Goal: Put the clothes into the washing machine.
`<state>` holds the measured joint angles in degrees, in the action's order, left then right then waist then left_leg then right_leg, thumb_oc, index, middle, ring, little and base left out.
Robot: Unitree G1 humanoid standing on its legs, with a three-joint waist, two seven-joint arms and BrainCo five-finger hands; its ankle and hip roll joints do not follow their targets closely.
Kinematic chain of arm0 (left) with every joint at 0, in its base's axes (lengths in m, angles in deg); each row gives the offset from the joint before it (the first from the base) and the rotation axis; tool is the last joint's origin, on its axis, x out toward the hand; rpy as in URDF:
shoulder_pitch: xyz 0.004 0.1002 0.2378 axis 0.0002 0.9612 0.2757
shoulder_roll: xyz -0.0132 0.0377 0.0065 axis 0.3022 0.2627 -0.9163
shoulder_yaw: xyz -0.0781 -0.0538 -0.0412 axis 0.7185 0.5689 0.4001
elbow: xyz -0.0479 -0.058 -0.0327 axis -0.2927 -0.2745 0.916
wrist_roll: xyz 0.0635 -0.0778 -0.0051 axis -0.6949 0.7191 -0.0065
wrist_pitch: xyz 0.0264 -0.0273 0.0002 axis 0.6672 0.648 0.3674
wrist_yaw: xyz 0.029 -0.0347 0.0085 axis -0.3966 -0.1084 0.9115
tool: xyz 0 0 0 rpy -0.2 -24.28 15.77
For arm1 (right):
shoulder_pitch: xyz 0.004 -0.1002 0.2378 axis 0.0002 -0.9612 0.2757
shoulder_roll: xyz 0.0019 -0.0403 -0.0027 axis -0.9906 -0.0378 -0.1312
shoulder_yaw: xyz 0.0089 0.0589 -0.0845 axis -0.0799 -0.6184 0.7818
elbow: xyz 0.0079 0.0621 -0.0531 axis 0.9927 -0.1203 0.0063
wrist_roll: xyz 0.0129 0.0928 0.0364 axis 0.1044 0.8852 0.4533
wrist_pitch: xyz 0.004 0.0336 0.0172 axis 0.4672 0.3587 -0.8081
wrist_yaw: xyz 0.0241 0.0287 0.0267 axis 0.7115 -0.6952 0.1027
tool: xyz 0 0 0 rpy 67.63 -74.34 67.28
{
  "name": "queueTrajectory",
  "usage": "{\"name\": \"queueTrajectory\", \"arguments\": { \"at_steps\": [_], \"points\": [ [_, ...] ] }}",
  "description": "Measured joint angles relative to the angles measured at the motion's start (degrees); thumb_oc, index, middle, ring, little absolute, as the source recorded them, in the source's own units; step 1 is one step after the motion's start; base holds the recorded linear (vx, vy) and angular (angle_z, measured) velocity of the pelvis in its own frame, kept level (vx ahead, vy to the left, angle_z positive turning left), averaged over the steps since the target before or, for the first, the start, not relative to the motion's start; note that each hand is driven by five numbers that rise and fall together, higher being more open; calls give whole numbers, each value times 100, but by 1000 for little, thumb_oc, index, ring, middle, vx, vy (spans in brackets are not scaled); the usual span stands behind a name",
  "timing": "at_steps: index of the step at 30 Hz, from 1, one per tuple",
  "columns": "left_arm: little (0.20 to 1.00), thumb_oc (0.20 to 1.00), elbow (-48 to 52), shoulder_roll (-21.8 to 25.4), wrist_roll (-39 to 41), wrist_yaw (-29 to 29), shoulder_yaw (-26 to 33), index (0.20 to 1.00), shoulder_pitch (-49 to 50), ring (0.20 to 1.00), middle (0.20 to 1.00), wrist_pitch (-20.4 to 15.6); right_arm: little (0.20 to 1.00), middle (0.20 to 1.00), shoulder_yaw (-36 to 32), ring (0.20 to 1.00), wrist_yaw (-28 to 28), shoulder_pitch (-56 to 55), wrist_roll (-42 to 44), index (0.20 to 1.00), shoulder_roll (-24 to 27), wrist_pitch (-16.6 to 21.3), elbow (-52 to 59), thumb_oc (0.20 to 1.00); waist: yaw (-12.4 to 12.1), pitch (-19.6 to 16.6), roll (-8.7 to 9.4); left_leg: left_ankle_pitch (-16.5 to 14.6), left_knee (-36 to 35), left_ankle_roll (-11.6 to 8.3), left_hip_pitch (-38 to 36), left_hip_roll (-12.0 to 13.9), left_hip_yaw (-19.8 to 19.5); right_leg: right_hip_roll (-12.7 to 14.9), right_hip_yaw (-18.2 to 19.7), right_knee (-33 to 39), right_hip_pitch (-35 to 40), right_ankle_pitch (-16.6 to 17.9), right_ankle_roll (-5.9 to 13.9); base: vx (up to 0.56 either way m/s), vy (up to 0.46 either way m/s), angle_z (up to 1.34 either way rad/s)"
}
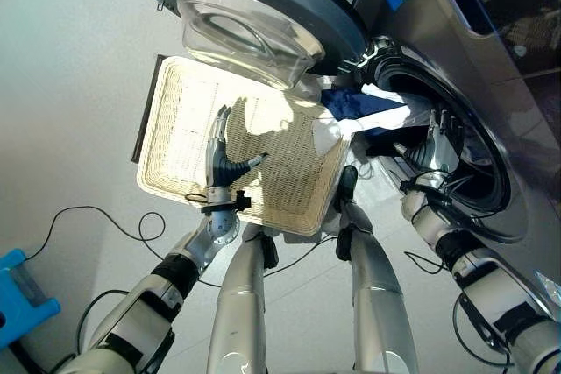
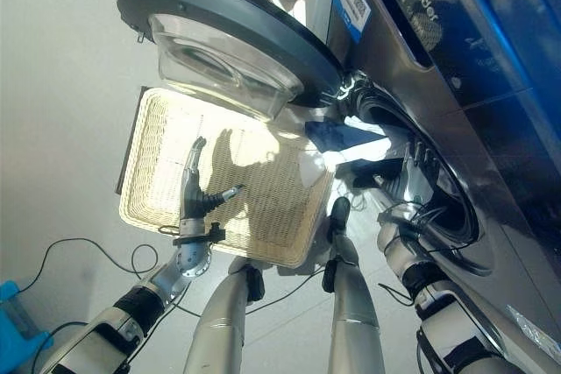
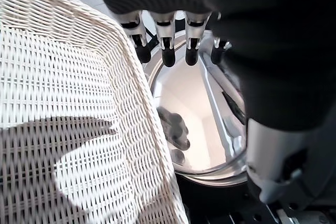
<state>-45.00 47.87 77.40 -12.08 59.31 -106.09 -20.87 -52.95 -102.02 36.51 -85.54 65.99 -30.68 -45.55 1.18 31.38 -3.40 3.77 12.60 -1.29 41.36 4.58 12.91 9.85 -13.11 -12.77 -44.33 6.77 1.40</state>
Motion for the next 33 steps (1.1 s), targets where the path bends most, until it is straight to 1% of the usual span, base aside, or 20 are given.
{"name": "queueTrajectory", "arguments": {
  "at_steps": [1,2,3,6,8,12,14,16,22,24,30,32,33],
  "points": [
    [1000,1000,-2,-3,1,-2,-4,1000,-82,1000,1000,-35,1000,1000,-3,1000,95,142,6,1000,7,-35,-299,1000,-87,0,-2,1,9,1,49,0,-22,4,-17,-3,-33,-1,-1,-24,-61,5],
    [1000,1000,-17,4,2,-1,-5,1000,-120,1000,1000,-66,1000,1000,12,1000,155,235,11,1000,-4,-37,-518,1000,-115,1,-3,4,13,2,71,-2,-39,9,-35,-4,-41,-1,-2,-25,-69,7],
    [1000,1000,-15,12,3,3,-27,1000,-195,1000,1000,-132,1000,1000,12,1000,318,378,69,1000,29,-72,-733,1000,-192,0,-5,7,21,3,114,-8,-61,22,-59,-10,-68,-3,-2,-13,-38,7],
    [1000,1000,-14,47,3,9,-50,1000,-293,1000,1000,-168,1000,1000,22,1000,597,572,141,1000,66,-146,-875,1000,-261,-1,-9,26,37,28,220,-45,-89,79,-90,-96,-180,-26,3,-20,-43,9],
    [1000,1000,0,67,3,27,-115,1000,-386,1000,1000,-211,1000,1000,23,1000,786,731,160,1000,98,-170,-997,1000,-361,0,-16,50,52,41,326,-81,-128,129,-115,-193,-308,-58,4,-21,-35,11],
    [1000,1000,60,83,3,73,-126,1000,-472,1000,1000,-227,1000,1000,41,1000,1092,1009,191,1000,116,-225,-1069,1000,-405,5,-31,110,75,66,539,-136,-199,220,-188,-353,-515,-113,7,-13,-18,13],
    [1000,1000,74,83,2,107,-179,1000,-506,1000,1000,-227,1000,1000,66,1000,1209,1069,230,1000,144,-253,-1129,1000,-477,6,-33,126,74,73,589,-156,-206,246,-188,-388,-578,-117,10,-14,-16,7],
    [1000,1000,248,114,4,149,-264,1000,-503,1000,1000,-226,1000,1000,154,1000,1443,1262,273,1000,227,-270,-1185,1000,-532,6,-62,157,67,84,687,-184,-218,278,-189,-434,-695,-119,12,-9,-8,5],
    [1000,1000,324,90,3,190,-271,1000,-514,1000,1000,-219,1000,1000,218,1000,1820,1519,394,1000,265,-354,-1305,1000,-529,3,-98,192,65,91,762,-236,-267,350,-195,-595,-825,-185,9,-5,-10,4],
    [1000,1000,434,109,3,230,-271,1000,-511,1000,1000,-217,1000,1000,220,1000,1903,1614,477,1000,265,-481,-1319,1000,-535,-6,-115,213,59,89,798,-240,-290,381,-206,-644,-871,-210,14,-6,-12,6],
    [1000,1000,629,139,4,355,-271,1000,-556,1000,1000,-214,1000,1000,244,1000,1929,1933,625,1000,284,-1036,-1368,1000,-547,-13,-145,283,67,55,1016,-286,-344,492,-210,-911,-1177,-291,-4,-8,-6,7],
    [1000,1000,718,161,4,355,-271,1000,-548,1000,1000,-214,1000,1000,244,1000,1931,1973,625,1000,289,-1111,-1380,1000,-555,-13,-146,296,69,44,1036,-292,-349,516,-212,-945,-1209,-298,-9,-7,-7,5],
    [1000,1000,907,207,3,354,-272,1000,-547,1000,1000,-214,1000,1000,251,1000,1952,2095,625,1000,315,-1415,-1488,1000,-671,-13,-147,332,73,28,1075,-302,-350,554,-214,-1017,-1289,-303,-16,-14,-10,5]
  ]
}}
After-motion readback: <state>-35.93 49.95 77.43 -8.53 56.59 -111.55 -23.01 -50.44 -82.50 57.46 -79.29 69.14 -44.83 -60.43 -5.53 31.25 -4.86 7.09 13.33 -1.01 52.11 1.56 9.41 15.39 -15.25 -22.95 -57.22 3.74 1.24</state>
